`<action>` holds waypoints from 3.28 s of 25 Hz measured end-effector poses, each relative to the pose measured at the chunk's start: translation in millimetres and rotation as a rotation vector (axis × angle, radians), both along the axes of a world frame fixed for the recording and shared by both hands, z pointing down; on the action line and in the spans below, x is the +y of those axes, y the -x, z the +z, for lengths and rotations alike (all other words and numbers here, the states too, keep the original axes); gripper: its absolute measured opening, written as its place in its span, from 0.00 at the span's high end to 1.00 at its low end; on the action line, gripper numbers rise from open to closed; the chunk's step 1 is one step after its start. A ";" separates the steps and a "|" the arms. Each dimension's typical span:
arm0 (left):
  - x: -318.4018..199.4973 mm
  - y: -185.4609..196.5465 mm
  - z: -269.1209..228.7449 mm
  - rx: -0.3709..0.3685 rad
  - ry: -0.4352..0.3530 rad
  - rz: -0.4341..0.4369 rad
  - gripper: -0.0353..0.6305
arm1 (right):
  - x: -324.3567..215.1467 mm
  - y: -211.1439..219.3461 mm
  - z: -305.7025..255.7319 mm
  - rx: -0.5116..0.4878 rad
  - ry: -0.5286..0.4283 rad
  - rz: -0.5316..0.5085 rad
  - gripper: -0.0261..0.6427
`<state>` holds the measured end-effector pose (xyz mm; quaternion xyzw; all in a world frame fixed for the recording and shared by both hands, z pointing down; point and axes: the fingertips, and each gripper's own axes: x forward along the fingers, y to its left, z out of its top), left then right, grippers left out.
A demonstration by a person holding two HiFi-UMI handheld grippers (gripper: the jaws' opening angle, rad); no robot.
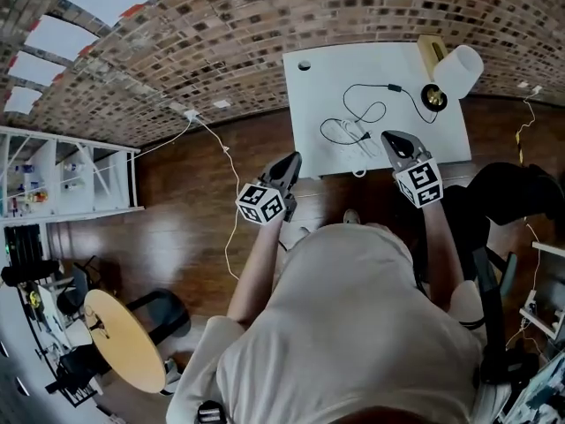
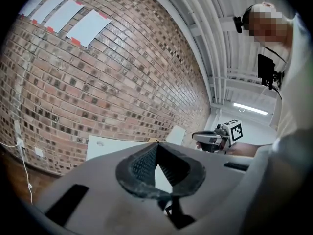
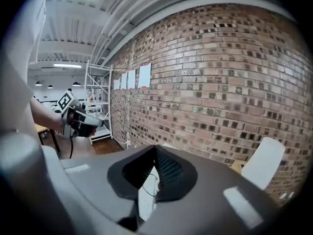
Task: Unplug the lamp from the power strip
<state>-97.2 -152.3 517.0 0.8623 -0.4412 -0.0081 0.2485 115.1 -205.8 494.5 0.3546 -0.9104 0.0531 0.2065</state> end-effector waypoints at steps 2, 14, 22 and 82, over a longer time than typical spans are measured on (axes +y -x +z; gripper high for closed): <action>4.6 10.3 -5.1 -0.001 -0.006 0.012 0.94 | 7.0 5.6 4.6 0.018 0.022 0.020 0.96; 28.9 85.0 -14.6 -0.049 -0.036 0.133 0.94 | 20.6 58.3 43.4 0.042 0.109 0.153 0.94; 64.8 95.2 -6.5 -0.071 -0.069 0.207 0.94 | 58.6 64.9 54.8 0.030 0.123 0.224 0.94; 282.4 -51.7 -2.4 -0.155 0.036 -0.163 0.87 | 234.7 -138.9 5.9 -0.197 -0.021 0.265 0.89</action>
